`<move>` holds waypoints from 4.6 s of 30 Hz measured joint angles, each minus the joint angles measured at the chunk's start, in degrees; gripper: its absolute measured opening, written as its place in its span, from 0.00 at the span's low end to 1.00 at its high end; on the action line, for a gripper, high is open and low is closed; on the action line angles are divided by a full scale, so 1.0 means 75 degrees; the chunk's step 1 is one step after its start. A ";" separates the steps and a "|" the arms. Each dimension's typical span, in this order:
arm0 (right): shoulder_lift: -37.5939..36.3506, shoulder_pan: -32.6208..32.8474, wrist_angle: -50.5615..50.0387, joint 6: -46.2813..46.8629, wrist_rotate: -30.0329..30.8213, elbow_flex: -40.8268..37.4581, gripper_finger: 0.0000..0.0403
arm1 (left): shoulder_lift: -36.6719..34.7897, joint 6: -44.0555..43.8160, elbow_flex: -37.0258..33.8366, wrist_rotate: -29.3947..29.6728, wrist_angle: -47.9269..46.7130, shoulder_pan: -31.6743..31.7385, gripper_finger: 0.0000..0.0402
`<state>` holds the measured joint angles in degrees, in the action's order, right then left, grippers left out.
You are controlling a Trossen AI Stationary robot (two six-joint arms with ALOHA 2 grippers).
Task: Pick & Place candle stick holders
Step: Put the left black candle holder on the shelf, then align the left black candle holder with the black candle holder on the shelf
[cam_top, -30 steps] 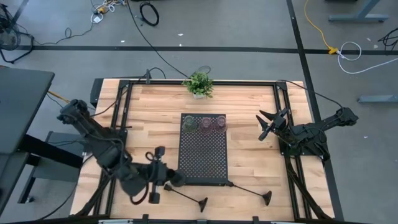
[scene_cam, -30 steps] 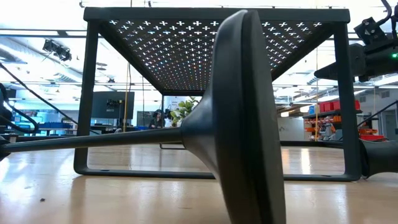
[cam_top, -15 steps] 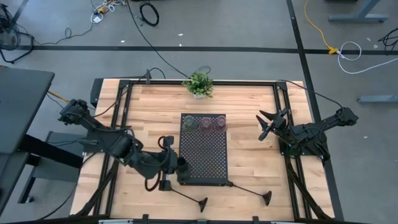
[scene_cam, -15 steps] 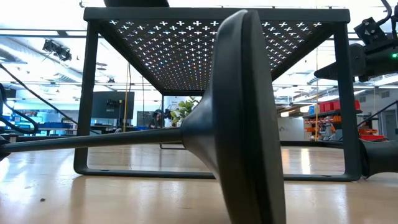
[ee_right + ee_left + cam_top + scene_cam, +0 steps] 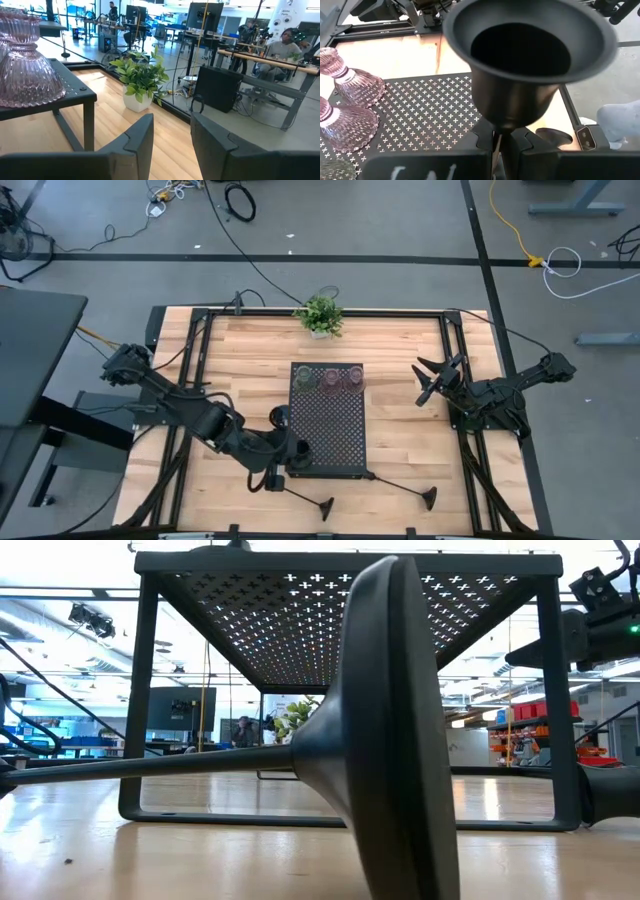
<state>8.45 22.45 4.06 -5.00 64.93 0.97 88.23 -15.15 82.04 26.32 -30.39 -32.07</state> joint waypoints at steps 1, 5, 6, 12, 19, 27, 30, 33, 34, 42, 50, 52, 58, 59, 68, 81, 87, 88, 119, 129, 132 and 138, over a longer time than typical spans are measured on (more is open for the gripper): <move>0.0000 -0.0001 -0.0001 -0.0002 -0.0001 -0.0002 0.32 | 0.0000 0.0001 0.0000 -0.0003 0.0008 0.0012 0.03; 0.0000 0.0000 0.0002 0.0001 0.0000 0.0001 0.32 | 0.0000 -0.0003 0.0000 -0.0037 0.0011 0.0019 0.03; 0.0000 -0.0002 0.0002 0.0001 0.0000 -0.0001 0.32 | 0.0000 -0.0003 0.0000 -0.0043 0.0011 0.0021 0.03; 0.0000 0.0001 0.0002 -0.0002 0.0000 0.0000 0.32 | 0.0017 -0.0006 0.0000 -0.0084 0.0032 0.0053 0.07; 0.0000 0.0000 0.0002 -0.0002 0.0000 -0.0002 0.32 | 0.0020 0.0070 0.0000 -0.0087 0.0029 0.0045 0.07; 0.0000 0.0001 0.0002 0.0001 0.0000 0.0001 0.32 | 0.0023 0.0105 -0.0006 -0.0096 0.0161 0.0046 0.07; 0.0000 -0.0002 0.0002 -0.0002 -0.0003 -0.0001 0.32 | 0.0023 0.0108 -0.0006 -0.0148 0.0265 0.0045 0.07; 0.0000 0.0001 0.0003 -0.0001 0.0000 0.0001 0.32 | 0.0026 0.0107 -0.0006 -0.0148 0.0220 0.0045 0.08; 0.0000 -0.0001 0.0002 -0.0002 -0.0002 0.0000 0.32 | 0.0026 0.0104 -0.0006 -0.0148 0.0196 0.0045 0.08; 0.0000 -0.0002 0.0002 -0.0002 -0.0003 0.0000 0.32 | 0.0026 -0.0009 -0.0006 -0.0093 0.0070 0.0045 0.17; 0.0000 0.0001 0.0003 -0.0002 0.0000 0.0001 0.32 | 0.0026 -0.0009 -0.0006 -0.0145 0.0055 0.0045 0.30; 0.0000 -0.0001 0.0005 -0.0002 -0.0001 -0.0001 0.32 | 0.0009 -0.0011 -0.0006 -0.0150 0.0007 0.0045 0.33; 0.0000 -0.0001 0.0004 -0.0001 -0.0003 0.0001 0.32 | -0.0301 -0.0196 -0.0006 -0.0209 -0.0552 -0.0049 0.39; 0.0000 0.0000 0.0002 0.0000 -0.0003 -0.0001 0.32 | -0.0350 -0.0290 -0.0006 -0.0201 -0.0621 -0.0073 0.39; -0.0003 -0.0002 0.0005 0.0000 -0.0003 0.0000 0.32 | -0.0573 -0.1093 -0.0006 -0.0190 -0.2033 -0.0586 0.40; -0.0003 0.0001 0.0005 0.0001 -0.0003 0.0001 0.32 | 0.0156 -0.2749 -0.0001 -0.0236 -0.2614 -0.1602 0.40; -0.0003 0.0000 0.0008 -0.0002 -0.0003 0.0000 0.32 | 0.1143 -0.3060 -0.0003 -0.0383 -0.2652 -0.1767 0.40; -0.0003 0.0001 0.0008 0.0000 -0.0003 -0.0002 0.32 | 0.1296 -0.3119 -0.0003 -0.0406 -0.2657 -0.1762 0.40; -0.0003 -0.0002 0.0025 0.0001 0.0000 0.0001 0.32 | 0.3494 -0.3372 -0.0003 -0.1562 -0.2795 -0.1518 0.40; -0.0003 0.0000 0.0025 -0.0002 0.0000 -0.0002 0.32 | 0.3494 -0.3129 -0.0003 -0.1600 -0.2871 -0.1490 0.40; -0.0003 0.0001 0.0024 -0.0002 -0.0001 0.0000 0.32 | 0.3494 -0.3278 -0.0003 -0.1625 -0.2837 -0.1490 0.40; -0.0003 0.0001 0.0022 -0.0002 0.0000 -0.0002 0.32 | 0.3873 -0.3229 -0.0003 -0.1798 -0.2620 -0.1482 0.40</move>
<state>8.43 22.46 4.23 -5.02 64.93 0.95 117.27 -39.38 82.02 12.84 -50.04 -43.18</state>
